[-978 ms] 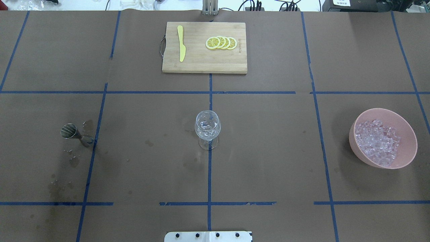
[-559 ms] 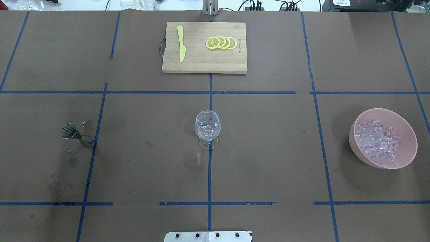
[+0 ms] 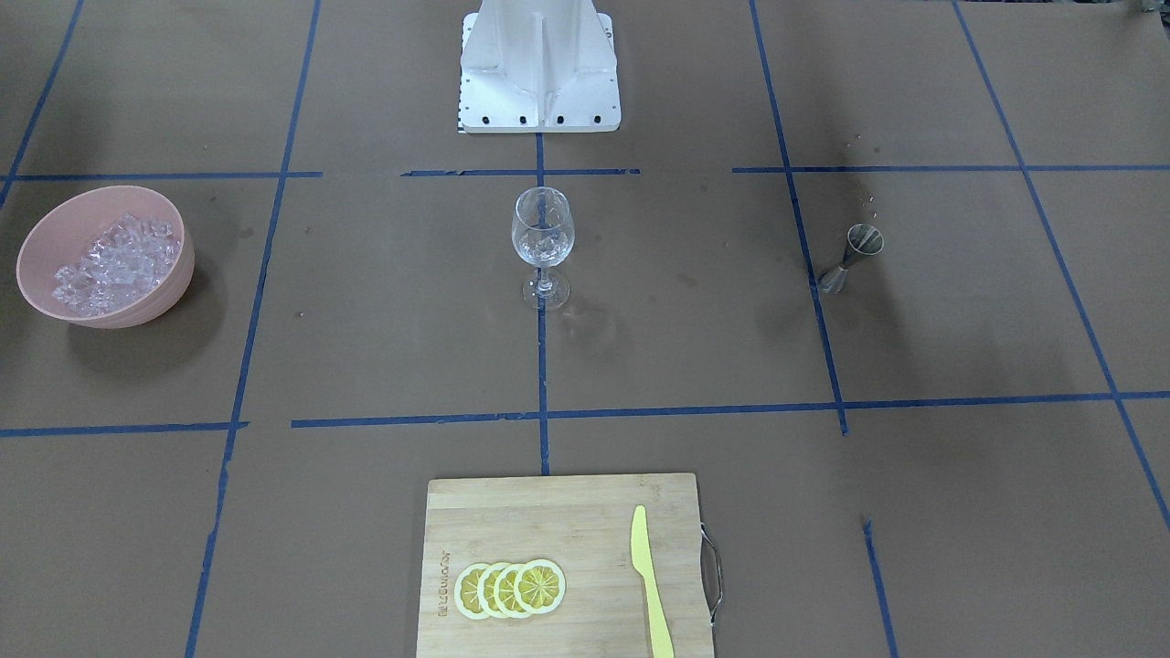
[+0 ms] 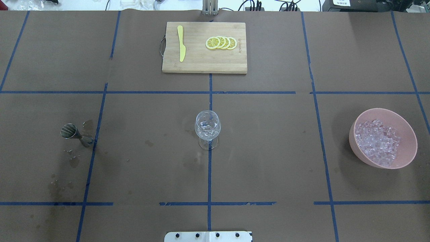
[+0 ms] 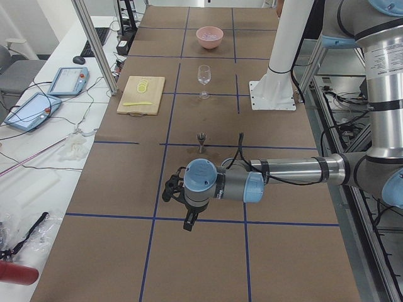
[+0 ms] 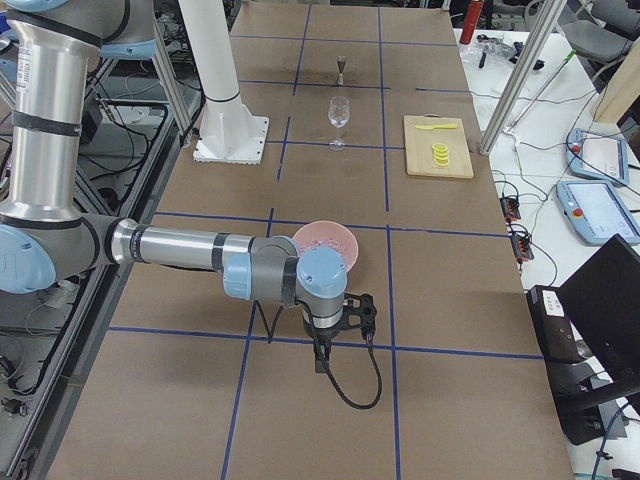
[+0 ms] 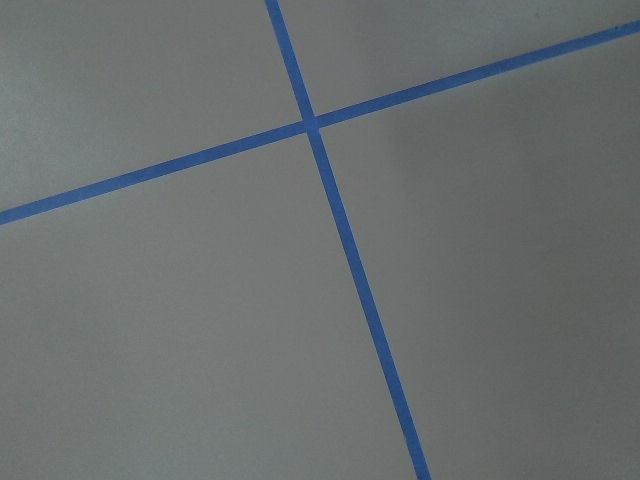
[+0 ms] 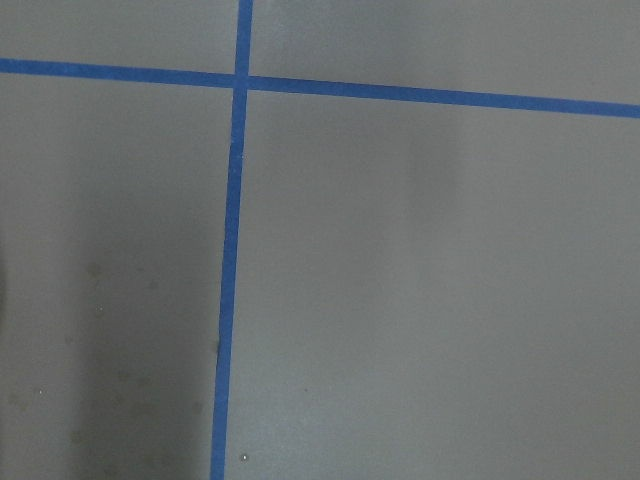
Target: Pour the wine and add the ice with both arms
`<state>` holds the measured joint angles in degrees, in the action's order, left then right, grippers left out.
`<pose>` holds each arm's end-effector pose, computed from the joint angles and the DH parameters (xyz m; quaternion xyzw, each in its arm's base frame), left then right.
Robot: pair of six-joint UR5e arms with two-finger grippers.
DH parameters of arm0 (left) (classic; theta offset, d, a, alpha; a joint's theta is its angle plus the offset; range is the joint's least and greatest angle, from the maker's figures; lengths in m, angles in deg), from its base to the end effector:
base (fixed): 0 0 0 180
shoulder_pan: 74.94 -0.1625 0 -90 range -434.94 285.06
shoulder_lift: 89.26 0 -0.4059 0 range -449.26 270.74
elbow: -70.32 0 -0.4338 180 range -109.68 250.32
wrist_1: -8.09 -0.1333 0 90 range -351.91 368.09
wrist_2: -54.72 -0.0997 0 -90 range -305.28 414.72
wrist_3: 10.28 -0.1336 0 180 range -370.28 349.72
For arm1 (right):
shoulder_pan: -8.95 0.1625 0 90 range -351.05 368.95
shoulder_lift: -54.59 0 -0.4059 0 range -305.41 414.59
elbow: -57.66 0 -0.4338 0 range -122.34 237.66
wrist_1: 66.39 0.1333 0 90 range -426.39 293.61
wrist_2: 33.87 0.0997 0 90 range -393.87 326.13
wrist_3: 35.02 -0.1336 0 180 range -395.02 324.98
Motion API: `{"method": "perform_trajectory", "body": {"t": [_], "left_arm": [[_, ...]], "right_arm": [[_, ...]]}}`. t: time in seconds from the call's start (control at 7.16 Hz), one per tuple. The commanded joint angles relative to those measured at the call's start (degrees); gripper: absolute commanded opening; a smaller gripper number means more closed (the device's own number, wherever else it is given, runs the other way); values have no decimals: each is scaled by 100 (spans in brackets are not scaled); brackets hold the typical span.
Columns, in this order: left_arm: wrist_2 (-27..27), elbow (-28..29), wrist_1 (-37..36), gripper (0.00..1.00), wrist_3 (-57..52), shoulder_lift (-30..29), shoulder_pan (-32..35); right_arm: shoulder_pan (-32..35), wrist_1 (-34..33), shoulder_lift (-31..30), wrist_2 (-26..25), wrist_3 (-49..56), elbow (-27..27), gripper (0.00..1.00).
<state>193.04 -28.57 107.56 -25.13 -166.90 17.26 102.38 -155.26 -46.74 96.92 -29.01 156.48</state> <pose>-0.0509 -0.4529 0.6632 0.1078 0.3971 0.1217 0.9032 0.0729 -0.4473 0.6830 0.0174 -0.3482 -0.0169 0.9371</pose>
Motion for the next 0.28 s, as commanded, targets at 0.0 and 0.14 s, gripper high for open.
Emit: {"method": "perform_trajectory", "body": {"t": [0.0, 0.14], "left_arm": [[2, 62, 1, 100, 0, 3, -9], [-7, 71, 1, 100, 0, -6, -26]], "right_arm": [[0, 1, 0, 8, -3, -20, 100], [0, 1, 0, 8, -3, -29, 100]]}}
